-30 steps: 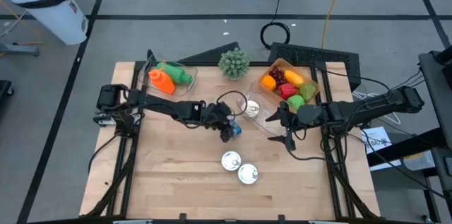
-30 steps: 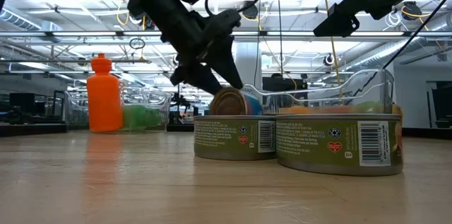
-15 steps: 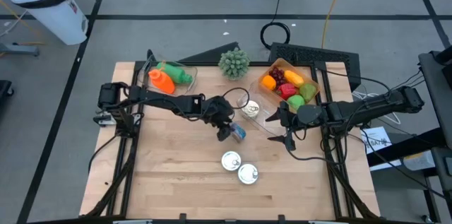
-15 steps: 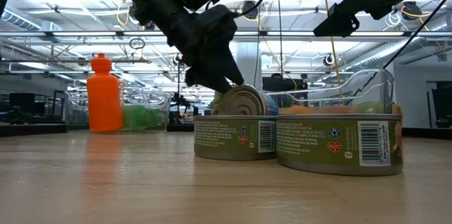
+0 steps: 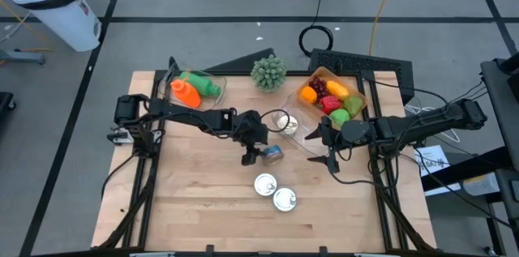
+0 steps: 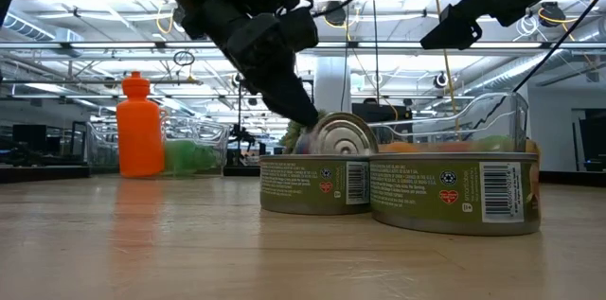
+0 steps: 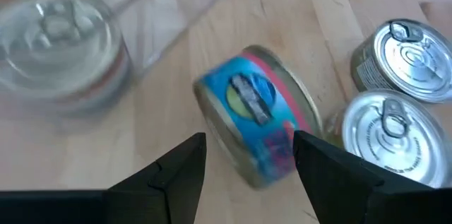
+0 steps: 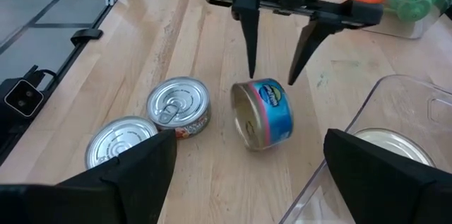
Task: Pick & Place Food Item
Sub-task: Put the blue and pink tuna can into the right transparent bin
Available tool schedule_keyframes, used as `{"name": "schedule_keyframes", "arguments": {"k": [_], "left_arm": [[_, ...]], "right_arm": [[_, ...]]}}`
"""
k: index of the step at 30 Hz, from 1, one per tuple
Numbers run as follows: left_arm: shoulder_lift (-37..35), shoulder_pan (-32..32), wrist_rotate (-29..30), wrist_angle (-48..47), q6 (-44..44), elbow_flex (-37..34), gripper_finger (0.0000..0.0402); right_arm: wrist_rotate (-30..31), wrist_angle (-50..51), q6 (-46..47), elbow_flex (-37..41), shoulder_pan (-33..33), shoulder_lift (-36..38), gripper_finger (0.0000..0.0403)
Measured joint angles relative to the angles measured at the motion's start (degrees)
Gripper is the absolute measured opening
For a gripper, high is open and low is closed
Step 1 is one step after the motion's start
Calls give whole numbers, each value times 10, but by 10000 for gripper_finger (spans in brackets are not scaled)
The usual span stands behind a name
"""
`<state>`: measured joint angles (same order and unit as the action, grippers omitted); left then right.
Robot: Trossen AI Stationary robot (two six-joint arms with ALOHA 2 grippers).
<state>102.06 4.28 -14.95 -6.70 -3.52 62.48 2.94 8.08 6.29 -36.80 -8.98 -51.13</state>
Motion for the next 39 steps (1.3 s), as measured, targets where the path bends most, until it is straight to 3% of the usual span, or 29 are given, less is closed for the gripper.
{"name": "schedule_keyframes", "arguments": {"k": [4, 9, 15, 20, 27, 30, 35, 39], "left_arm": [[0, -4, 19, 9, -5, 0, 228], [0, -3, 48, 12, 51, 0, 228], [0, -17, 44, 27, 125, 0, 228], [0, -44, 57, 27, 133, 5, 260], [0, -83, 183, -72, 136, 74, 326], [0, -95, 242, -83, 186, 84, 338], [-1, -107, 256, -97, 314, 84, 340], [0, -127, 282, -90, 367, 84, 340]], "right_arm": [[0, 1, -1, 0, 0, 0, 338], [0, 1, -1, 0, 0, 0, 338], [0, 5, -1, 0, 0, 0, 338], [0, 6, -1, 0, 0, 0, 338], [0, 5, 0, 0, 0, 0, 338], [0, 4, 1, 0, 0, 0, 338], [0, 3, 1, 0, 0, 0, 338], [0, 3, 1, 0, 0, 0, 338]]}}
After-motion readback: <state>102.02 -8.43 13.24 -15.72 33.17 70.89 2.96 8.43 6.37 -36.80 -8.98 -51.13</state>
